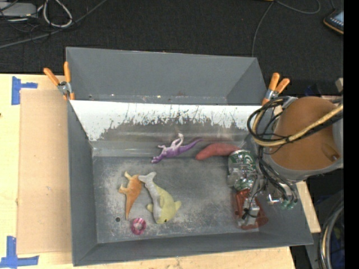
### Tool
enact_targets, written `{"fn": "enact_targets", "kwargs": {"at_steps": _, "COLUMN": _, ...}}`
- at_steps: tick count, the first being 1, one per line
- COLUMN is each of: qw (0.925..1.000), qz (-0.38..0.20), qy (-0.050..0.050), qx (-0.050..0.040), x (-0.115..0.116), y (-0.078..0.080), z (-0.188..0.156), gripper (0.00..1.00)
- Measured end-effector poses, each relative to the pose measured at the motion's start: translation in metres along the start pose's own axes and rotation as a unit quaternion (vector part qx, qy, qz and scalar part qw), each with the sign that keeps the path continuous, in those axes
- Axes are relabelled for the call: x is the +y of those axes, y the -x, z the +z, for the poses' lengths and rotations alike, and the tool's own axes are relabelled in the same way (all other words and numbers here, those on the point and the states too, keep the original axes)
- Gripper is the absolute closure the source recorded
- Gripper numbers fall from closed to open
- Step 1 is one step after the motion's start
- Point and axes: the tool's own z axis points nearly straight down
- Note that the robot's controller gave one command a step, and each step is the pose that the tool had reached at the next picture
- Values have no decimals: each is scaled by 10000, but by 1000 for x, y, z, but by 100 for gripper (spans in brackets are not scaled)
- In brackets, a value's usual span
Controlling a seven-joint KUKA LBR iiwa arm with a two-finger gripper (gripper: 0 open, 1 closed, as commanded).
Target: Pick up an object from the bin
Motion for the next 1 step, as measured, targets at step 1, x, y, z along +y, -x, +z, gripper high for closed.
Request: {"fn": "enact_targets", "kwargs": {"at_steps": 1, "qw": 10000, "qz": -14, "qy": -5, "qx": -42, "x": 0, "y": 2, "z": -4, "gripper": 0}}
